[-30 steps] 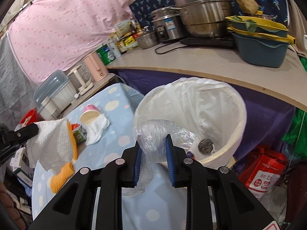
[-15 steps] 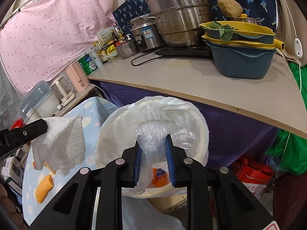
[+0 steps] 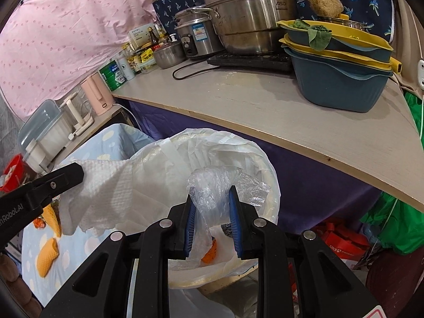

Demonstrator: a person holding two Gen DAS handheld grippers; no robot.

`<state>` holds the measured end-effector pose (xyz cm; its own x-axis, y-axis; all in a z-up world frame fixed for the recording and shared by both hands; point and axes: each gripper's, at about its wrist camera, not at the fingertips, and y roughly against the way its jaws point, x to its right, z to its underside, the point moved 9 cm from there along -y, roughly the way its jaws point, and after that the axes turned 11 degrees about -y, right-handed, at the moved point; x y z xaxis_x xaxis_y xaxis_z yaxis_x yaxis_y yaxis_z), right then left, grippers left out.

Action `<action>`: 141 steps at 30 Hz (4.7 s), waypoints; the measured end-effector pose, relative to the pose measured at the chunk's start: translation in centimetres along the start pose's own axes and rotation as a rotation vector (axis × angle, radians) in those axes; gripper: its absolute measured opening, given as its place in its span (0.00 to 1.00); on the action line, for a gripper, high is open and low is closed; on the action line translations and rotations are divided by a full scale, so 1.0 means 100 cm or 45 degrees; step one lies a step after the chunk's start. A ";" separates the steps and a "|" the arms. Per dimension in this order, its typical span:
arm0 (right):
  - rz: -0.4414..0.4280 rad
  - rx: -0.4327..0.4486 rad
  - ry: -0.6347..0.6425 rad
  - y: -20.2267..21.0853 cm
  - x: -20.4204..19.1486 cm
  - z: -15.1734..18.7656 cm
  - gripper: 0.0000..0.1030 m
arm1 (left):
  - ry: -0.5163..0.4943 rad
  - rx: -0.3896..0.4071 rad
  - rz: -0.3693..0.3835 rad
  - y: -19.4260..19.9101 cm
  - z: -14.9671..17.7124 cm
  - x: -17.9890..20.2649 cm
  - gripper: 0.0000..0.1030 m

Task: Collect trash
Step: 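Carry the plastic wrap and tissue over the trash bin with both tools, then open both tools to drop the plastic wrap and tissue into the bin, then move both tools back over the orange foam nets on the table, then grasp an orange foam net with the left tool while the right tool grasps the other net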

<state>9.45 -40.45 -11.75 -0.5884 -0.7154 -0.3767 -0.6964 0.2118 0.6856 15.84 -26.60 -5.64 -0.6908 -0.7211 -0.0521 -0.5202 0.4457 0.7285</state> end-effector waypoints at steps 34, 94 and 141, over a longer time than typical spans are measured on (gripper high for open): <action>-0.022 0.052 0.028 0.004 -0.027 -0.019 0.54 | 0.100 0.008 -0.015 -0.001 -0.006 -0.026 0.47; -0.266 -0.215 0.445 -0.019 -0.279 0.160 0.55 | 0.802 -0.257 -0.389 0.064 0.269 -0.337 0.89; -0.402 -0.189 0.498 -0.031 -0.350 0.153 0.62 | 0.649 -0.172 -0.234 0.071 0.229 -0.303 0.17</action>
<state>25.97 -5.85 -10.22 -0.1419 -0.9303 -0.3383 -0.7329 -0.1310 0.6676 21.60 10.59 -14.55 -0.2468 -0.9609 0.1260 -0.5171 0.2405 0.8214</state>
